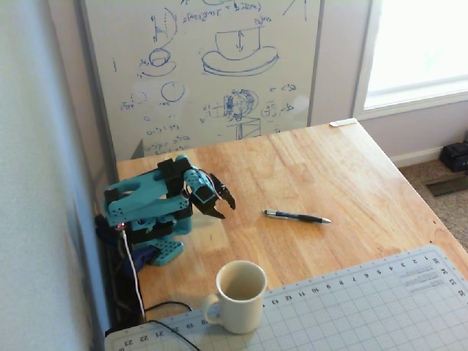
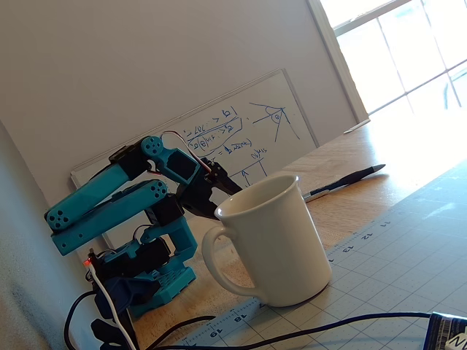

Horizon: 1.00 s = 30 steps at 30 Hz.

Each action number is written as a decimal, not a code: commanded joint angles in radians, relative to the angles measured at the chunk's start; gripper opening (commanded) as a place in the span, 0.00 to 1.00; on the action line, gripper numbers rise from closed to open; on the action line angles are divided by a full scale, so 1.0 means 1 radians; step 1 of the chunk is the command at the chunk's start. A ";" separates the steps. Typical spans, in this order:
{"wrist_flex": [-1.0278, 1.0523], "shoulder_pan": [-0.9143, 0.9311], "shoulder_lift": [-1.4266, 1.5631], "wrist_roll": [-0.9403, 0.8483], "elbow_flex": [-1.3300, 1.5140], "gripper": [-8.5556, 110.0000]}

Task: Grasp a pen and put it in a mug.

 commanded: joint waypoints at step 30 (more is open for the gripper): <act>-0.442 0.110 -1.204 -0.890 -0.956 0.28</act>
